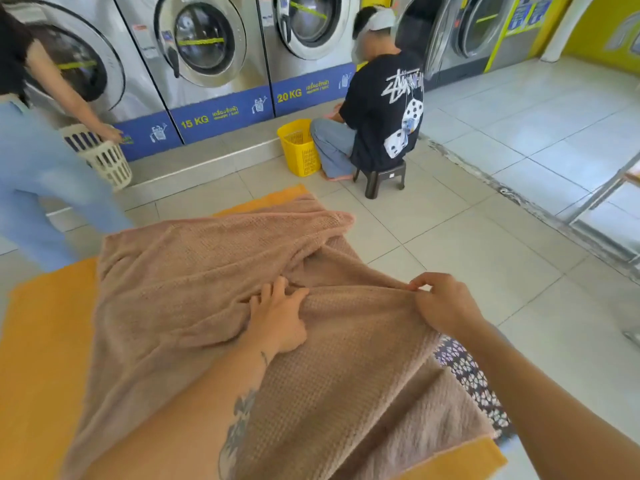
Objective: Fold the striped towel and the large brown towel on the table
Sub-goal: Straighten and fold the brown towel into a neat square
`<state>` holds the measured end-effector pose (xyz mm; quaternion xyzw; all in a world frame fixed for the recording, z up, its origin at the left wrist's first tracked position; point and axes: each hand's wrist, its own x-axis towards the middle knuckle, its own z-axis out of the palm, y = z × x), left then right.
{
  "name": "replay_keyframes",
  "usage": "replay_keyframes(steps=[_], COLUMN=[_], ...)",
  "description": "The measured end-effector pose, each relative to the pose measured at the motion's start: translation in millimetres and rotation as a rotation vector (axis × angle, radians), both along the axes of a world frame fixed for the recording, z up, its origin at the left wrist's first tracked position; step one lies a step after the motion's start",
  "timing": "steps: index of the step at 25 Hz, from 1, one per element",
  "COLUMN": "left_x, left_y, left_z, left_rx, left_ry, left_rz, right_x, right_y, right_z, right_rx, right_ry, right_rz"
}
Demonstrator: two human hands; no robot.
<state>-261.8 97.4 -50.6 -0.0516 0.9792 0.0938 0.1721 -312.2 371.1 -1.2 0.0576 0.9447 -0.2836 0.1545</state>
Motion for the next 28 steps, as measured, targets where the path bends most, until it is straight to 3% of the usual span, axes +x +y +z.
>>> replay_keyframes(steps=[2,4,7,9,13,15,19,22,25,28], left_x=[8,17,20,21,43,59,91,131,178,226], left_y=[10,18,24,22,12,5,-6,-13,-31,-60], left_z=[-5,-10,-6,-5,-14,-17,-11,-8,-16,-17], left_rx=[0.001,0.019,0.135,0.195,0.094,0.096,0.156,0.210,0.231,0.273], left_ry=[-0.097,-0.035,0.336,0.457,0.146,0.156,0.288,0.216,0.074,0.093], left_rz=[-0.061,-0.073,-0.122,-0.119,-0.154,-0.131,-0.103,-0.114,-0.149,-0.154], right_x=[19,29,31,32,56,66,94,132,158,188], right_y=[28,41,43,52,66,63,56,53,56,38], right_z=[-6,-16,-14,-13,-26,-34,-38,-32,-16,-3], right_rx=[0.210,0.293,0.090,0.042,0.241,0.136,-0.102,-0.146,0.205,0.536], right_ry=[-0.189,-0.329,-0.173,-0.074,-0.192,-0.245,-0.173,-0.105,-0.004,-0.052], right_rz=[0.092,0.213,0.052,-0.162,-0.222,-0.233,-0.359,-0.424,-0.345,-0.254])
